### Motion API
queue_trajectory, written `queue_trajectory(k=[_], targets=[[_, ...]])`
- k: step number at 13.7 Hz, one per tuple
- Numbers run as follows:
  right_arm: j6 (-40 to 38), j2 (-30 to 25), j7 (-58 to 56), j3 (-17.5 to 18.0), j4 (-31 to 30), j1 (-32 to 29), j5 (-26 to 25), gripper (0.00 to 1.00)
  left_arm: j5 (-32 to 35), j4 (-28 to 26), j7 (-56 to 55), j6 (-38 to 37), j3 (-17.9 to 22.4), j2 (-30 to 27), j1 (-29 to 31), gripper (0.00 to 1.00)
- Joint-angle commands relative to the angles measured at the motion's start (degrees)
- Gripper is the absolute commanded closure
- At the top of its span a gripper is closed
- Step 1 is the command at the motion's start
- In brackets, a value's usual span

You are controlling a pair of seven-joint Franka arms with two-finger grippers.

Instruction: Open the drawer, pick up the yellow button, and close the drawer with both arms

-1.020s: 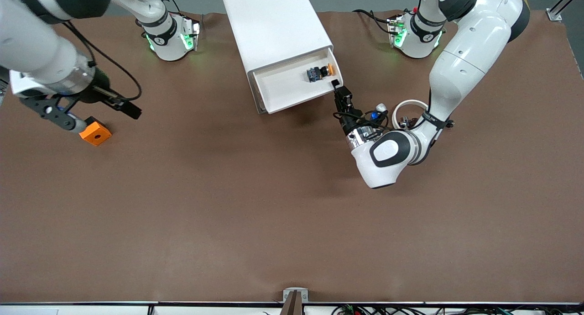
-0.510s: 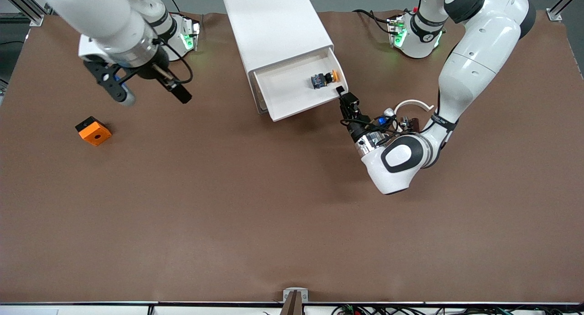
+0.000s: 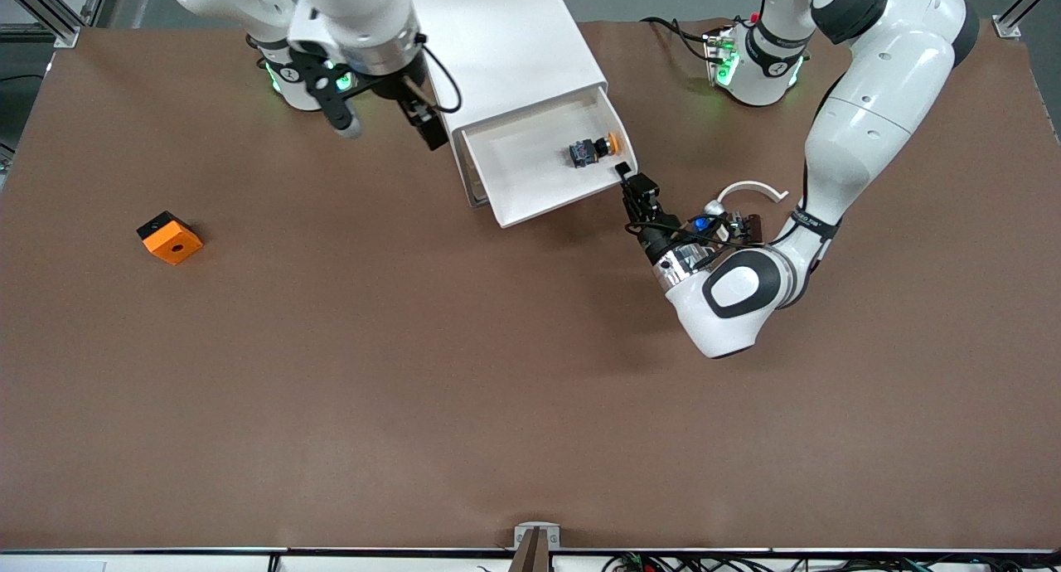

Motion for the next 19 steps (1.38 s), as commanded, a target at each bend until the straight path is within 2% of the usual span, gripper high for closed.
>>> queue_trajectory(k=[1, 2, 3, 4, 5, 6, 10, 16, 19], targets=[[1.7, 1.6, 8.8, -0.7, 2.2, 4.0, 2.4, 0.00, 1.6, 1.0, -0.4, -3.5, 0.2, -0.4, 1.9, 0.81], [1.8, 2.2, 11.4, -0.8, 2.7, 6.6, 2.3, 0.00, 1.6, 1.0, -0.4, -3.5, 0.2, -0.4, 1.9, 0.72], [1.8, 2.5, 13.2, -0.8, 3.8, 7.7, 2.3, 0.00, 1.6, 1.0, -0.4, -3.5, 0.2, -0.4, 1.9, 0.56], [1.8, 2.8, 14.6, -0.8, 4.2, 8.0, 2.3, 0.00, 1.6, 1.0, -0.3, -3.5, 0.2, -0.4, 1.9, 0.29], [2.4, 3.2, 16.3, -0.8, 5.3, 8.8, 2.3, 0.00, 1.6, 1.0, -0.2, -3.4, 0.2, -0.4, 1.9, 0.09], [3.6, 4.1, 18.5, -0.8, 6.2, 8.9, 2.3, 0.00, 1.6, 1.0, -0.2, -3.4, 0.2, -0.4, 1.9, 0.00], [6.3, 7.1, 23.9, -0.9, 7.0, 11.4, 2.0, 0.00, 2.0, 1.1, -0.1, -3.4, 0.2, -0.5, 1.9, 0.00], [14.1, 18.4, 28.9, -1.1, 11.8, 13.8, -0.2, 0.00, 3.7, 2.6, 0.4, -3.5, 0.1, -0.5, 1.7, 0.00], [14.1, 20.4, 28.9, -1.2, 12.8, 13.8, -0.8, 0.00, 4.1, 2.8, 0.7, -3.5, 0.1, -0.8, 1.8, 0.00]])
